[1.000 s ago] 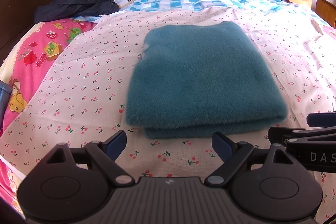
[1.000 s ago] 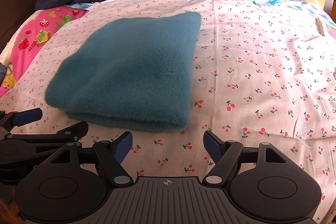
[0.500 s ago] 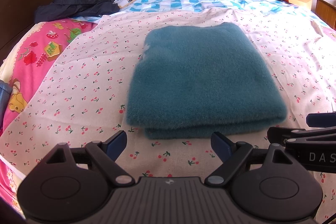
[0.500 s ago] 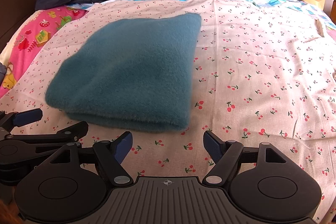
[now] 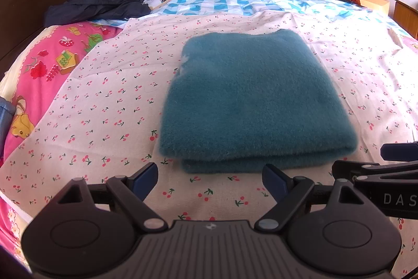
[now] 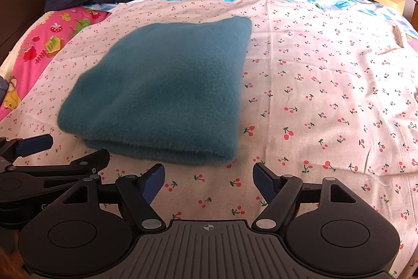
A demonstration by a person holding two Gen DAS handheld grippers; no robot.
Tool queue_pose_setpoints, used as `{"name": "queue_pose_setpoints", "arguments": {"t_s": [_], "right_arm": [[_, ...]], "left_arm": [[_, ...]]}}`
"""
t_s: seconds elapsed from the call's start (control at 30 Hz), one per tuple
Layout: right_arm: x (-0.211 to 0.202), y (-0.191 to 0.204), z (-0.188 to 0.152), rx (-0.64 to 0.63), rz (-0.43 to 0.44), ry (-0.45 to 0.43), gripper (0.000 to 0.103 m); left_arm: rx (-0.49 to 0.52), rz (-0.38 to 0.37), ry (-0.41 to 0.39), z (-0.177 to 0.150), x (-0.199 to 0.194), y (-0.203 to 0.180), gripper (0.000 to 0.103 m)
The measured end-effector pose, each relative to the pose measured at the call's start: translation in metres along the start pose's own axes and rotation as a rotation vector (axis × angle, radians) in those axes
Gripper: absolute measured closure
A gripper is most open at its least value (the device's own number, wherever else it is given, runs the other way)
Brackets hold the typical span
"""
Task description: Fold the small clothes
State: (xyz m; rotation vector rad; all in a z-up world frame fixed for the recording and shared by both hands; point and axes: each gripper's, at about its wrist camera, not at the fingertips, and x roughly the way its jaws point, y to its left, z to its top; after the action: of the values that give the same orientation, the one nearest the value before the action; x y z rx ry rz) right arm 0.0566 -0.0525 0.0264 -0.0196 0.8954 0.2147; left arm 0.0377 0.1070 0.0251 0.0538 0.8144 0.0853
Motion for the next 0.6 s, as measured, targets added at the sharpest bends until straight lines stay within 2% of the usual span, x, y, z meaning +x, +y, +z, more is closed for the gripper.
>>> {"name": "queue_pose_setpoints", "arguments": {"t_s": [0.6], "right_arm": [[-0.0004,0.0019,0.0001,-0.003,-0.003,-0.002,0.027]], "left_arm": [[-0.005,-0.002,0.001,-0.0002,0.0003,0.0014,0.013]]}}
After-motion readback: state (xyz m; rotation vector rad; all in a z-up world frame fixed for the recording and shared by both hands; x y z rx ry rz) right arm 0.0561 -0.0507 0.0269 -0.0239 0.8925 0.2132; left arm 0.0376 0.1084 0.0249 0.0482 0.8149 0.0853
